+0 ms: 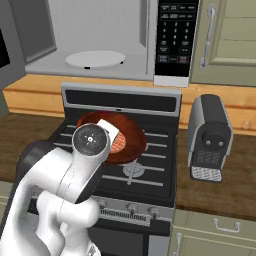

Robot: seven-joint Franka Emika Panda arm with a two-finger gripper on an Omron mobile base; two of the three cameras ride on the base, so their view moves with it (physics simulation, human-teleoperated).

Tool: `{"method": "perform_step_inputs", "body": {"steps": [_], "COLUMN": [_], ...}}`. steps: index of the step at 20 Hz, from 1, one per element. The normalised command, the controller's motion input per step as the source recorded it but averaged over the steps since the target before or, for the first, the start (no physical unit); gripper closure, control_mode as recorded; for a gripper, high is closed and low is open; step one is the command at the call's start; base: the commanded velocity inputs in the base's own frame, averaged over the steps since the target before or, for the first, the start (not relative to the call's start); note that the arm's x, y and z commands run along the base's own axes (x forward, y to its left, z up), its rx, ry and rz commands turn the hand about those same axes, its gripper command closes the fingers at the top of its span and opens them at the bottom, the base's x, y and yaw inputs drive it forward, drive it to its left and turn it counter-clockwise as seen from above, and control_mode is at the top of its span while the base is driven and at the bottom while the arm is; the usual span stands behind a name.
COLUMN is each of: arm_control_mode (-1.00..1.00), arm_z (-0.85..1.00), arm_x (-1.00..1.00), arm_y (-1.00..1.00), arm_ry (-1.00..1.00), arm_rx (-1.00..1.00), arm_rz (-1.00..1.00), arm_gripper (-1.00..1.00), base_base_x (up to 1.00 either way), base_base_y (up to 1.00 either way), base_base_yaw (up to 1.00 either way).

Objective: Open the microwave, place the bowl with waffle inside the microwave, then close the microwave door and turn it on.

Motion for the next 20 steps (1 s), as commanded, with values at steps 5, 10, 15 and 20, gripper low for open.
{"method": "perform_step_inputs", "body": {"steps": [5, 10, 15, 20], "arm_control_mode": [-1.00, -1.00, -1.00, -1.00], "arm_z": [1.00, 0.88, 0.74, 0.89], "arm_x": [-0.77, -0.86, -0.28, -0.01], "arm_y": [0.23, 0.33, 0.82, 0.68], "arm_ry": [-0.23, -0.31, -0.07, 0.02], "arm_rx": [-0.08, -0.21, -0.36, -0.43], "arm_rz": [0.02, 0.00, 0.00, 0.01], "arm_gripper": [1.00, 1.00, 1.00, 1.00], "base_base_x": [0.00, 0.00, 0.00, 0.00], "base_base_y": [0.00, 0.00, 0.00, 0.00], "base_base_yaw": [0.00, 0.00, 0.00, 0.00]}}
